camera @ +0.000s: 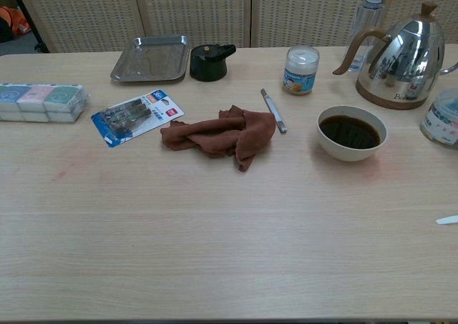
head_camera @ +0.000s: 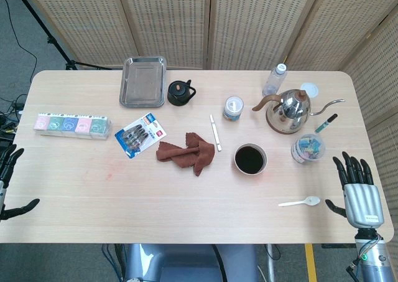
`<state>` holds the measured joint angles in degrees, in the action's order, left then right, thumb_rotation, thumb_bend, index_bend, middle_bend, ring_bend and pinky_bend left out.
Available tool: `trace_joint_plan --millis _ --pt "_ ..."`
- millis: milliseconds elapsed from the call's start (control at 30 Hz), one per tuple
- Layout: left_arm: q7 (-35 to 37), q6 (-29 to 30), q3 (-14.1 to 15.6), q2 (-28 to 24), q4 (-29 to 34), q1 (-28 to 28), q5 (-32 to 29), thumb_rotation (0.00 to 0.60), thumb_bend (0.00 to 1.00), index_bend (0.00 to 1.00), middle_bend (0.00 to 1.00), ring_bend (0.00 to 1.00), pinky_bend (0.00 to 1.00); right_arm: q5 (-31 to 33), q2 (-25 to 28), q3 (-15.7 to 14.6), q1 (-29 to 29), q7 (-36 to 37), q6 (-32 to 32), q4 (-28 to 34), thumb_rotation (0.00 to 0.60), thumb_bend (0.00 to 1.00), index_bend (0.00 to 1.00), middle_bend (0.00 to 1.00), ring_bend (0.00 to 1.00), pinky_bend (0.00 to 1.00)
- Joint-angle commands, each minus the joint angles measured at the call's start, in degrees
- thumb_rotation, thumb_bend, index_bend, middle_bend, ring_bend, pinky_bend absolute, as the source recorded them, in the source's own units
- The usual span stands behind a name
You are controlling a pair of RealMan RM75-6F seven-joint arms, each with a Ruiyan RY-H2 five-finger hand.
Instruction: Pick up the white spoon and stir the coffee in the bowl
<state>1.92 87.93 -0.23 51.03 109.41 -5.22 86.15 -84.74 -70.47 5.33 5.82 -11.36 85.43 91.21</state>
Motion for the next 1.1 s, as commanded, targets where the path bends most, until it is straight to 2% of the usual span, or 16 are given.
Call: trace_joint_plan --millis 33,233,400,533,700,867,1100 --pt "0.5 0.1 -0.1 -0.2 -0.2 0.2 0.2 0.600 0.12 0.00 0.00 0.00 0.00 -0.3 -0.2 -0.3 0.1 0.3 -0.3 -0.1 0.600 0.00 0.01 0.00 0.00 0.00" --pt "1.7 0.0 -0.4 -0.5 -0.5 0.5 0.4 0.600 0.12 0.00 0.00 0.00 0.00 -1.2 -0.7 -0.9 0.4 0.8 -0.7 -0.2 0.600 0.00 0.09 0.00 0.00 0.00" --pt "1.8 0.0 -0.5 -0.5 -0.6 0.6 0.9 0.600 0.12 0.00 0.00 0.00 0.00 -3.4 -1.7 -2.1 1.2 2.5 -1.8 -1.1 0.600 0.00 0.24 0.00 0.00 0.00" --pt "1.3 -0.2 -0.7 -0.2 -0.7 0.6 0.7 0.600 0.12 0.00 0.00 0.00 0.00 -5.2 -3.5 -2.7 2.3 3.2 -2.8 -3.6 0.600 0.00 0.31 0.00 0.00 0.00" --pt "0.9 -0.8 -1.0 -0.1 -0.6 0.5 -0.1 0.600 0.13 0.00 0.00 0.00 0.00 -4.1 -6.1 -2.5 4.3 3.9 -6.5 -6.5 0.600 0.08 0.39 0.00 0.00 0.00" --pt "0.5 -1.6 -1.5 0.0 -0.4 0.2 -1.1 0.600 0.13 0.00 0.00 0.00 0.00 -2.2 -8.9 -2.2 6.1 3.9 -10.2 -9.6 0.600 0.17 0.44 0.00 0.00 0.00" --pt "-0.2 -2.4 -1.5 0.1 -0.3 0.0 -1.2 0.600 0.13 0.00 0.00 0.00 0.00 -0.6 -11.2 -2.8 7.0 4.2 -13.1 -12.5 0.600 0.18 0.47 0.00 0.00 0.00"
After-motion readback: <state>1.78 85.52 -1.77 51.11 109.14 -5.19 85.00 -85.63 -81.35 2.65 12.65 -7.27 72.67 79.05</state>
